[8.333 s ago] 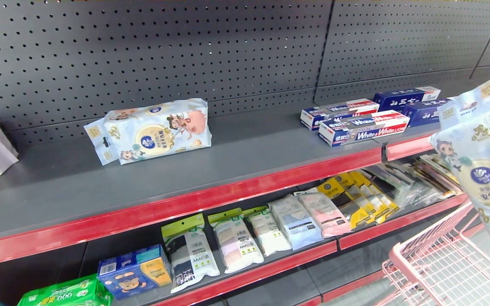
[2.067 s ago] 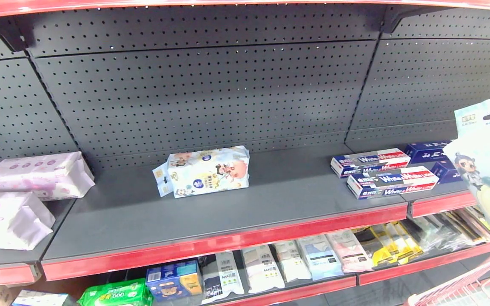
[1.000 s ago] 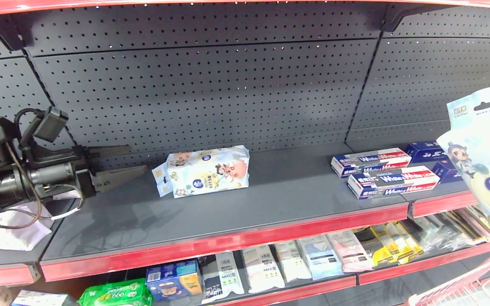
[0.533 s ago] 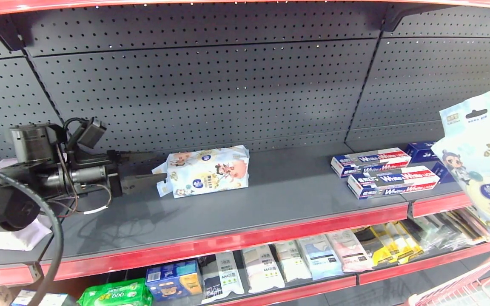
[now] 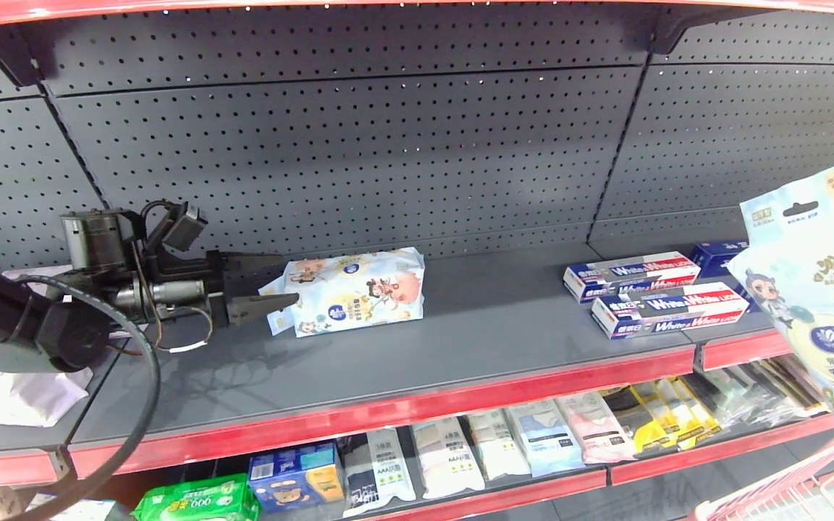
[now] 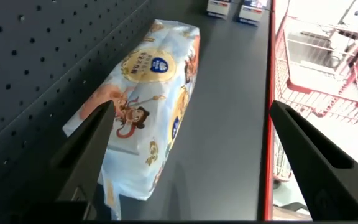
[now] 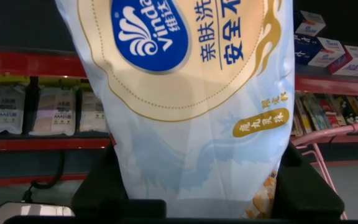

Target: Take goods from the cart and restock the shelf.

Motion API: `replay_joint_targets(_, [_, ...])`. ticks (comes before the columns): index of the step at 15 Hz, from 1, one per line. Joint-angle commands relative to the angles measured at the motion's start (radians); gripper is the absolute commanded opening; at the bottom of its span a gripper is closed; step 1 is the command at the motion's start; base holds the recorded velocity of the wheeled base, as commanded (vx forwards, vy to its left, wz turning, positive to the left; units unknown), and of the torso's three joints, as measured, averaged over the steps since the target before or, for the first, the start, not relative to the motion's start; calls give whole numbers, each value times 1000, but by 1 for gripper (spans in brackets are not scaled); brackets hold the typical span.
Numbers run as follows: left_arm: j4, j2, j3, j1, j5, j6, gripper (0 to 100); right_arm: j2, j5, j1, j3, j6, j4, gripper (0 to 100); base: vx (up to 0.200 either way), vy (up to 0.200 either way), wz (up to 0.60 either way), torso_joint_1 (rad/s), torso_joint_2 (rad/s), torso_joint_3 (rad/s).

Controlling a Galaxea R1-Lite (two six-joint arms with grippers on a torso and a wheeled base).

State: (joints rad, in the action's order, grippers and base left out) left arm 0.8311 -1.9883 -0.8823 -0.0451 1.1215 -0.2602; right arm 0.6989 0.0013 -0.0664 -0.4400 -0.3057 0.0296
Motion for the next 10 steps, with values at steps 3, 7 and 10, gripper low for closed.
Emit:
replay_joint_targets(3, [69, -93, -6, 2, 14, -13, 100, 11, -1, 0, 1, -3, 0, 0, 0, 0, 0, 0, 0, 0])
replay_joint_targets(7, [97, -135, -49, 16, 32, -13, 100, 8, -7, -1, 7, -3, 0, 0, 0, 0, 0, 0, 0, 0])
replay_joint_targets(10, [97, -159, -92, 14, 32, -13, 100, 10, -7, 0, 9, -4, 0, 0, 0, 0, 0, 0, 0, 0])
